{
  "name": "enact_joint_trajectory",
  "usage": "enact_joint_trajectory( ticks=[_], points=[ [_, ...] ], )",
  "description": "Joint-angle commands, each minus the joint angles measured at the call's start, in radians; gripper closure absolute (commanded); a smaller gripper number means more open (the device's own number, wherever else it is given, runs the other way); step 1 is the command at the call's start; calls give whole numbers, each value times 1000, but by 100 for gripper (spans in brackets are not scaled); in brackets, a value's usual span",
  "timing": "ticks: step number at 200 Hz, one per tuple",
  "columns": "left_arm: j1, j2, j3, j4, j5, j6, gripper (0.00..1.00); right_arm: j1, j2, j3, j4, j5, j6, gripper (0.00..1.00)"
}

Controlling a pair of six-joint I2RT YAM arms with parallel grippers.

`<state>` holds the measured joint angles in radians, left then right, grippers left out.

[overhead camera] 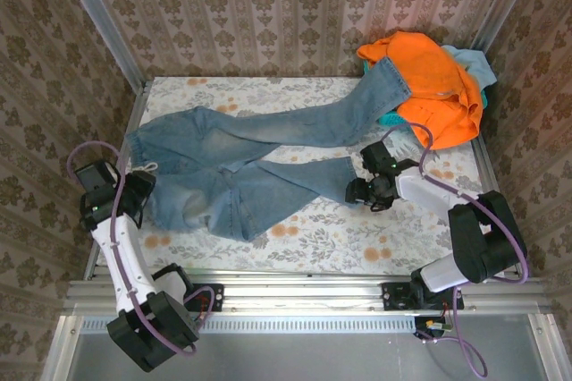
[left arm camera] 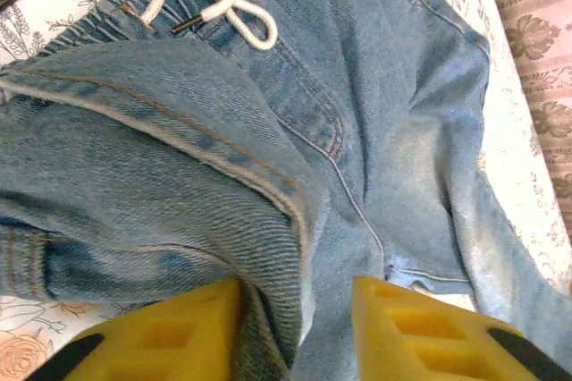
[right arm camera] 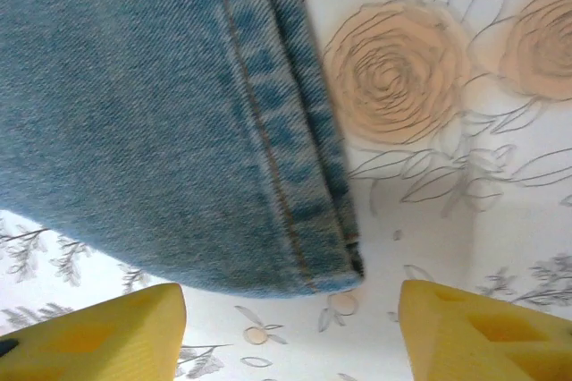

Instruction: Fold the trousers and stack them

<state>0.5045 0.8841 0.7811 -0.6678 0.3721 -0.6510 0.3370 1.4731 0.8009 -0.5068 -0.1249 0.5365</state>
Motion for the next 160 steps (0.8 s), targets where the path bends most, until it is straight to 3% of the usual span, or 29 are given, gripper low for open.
enact_joint_trajectory(
  ticks=[1, 10, 31, 58, 88, 91, 93, 95, 96, 100, 105, 122, 160],
  points=[
    [-4, -5, 11, -9, 30, 10, 74, -12, 19, -9, 77, -110, 28, 55],
    [-4, -2, 20, -10, 31, 10, 77, -17, 19, -2, 75, -110, 27, 72],
    [-4, 7, 46, -12, 36, 14, 88, -31, -18, 23, 59, -101, 27, 100],
    [-3, 17, 72, -14, 37, 12, 100, -35, -124, 65, 15, -41, 22, 100],
    [-3, 17, 81, -6, 37, 5, 100, -51, -181, 64, -19, 27, 23, 100],
    [-3, 16, 79, -7, 37, 4, 100, -53, -178, 62, -24, 31, 28, 96],
    [-3, 16, 79, -6, 38, 3, 100, -60, -174, 59, -25, 33, 30, 83],
    [-3, 16, 79, -5, 38, 2, 100, -61, -171, 57, -24, 34, 31, 81],
    [-3, 16, 78, -4, 39, 1, 100, -64, -169, 55, -25, 32, 33, 71],
    [-3, 16, 76, -1, 41, 0, 100, -67, -160, 46, -25, 23, 33, 55],
    [-4, 15, 73, 2, 43, -2, 100, -70, -148, 35, -25, 5, 32, 45],
    [-3, 13, 63, 13, 45, -7, 100, -73, -118, -21, 25, -54, 44, 38],
    [-3, 18, 54, 25, 57, -12, 100, -81, -20, -82, 134, -139, 80, 38]
  ],
)
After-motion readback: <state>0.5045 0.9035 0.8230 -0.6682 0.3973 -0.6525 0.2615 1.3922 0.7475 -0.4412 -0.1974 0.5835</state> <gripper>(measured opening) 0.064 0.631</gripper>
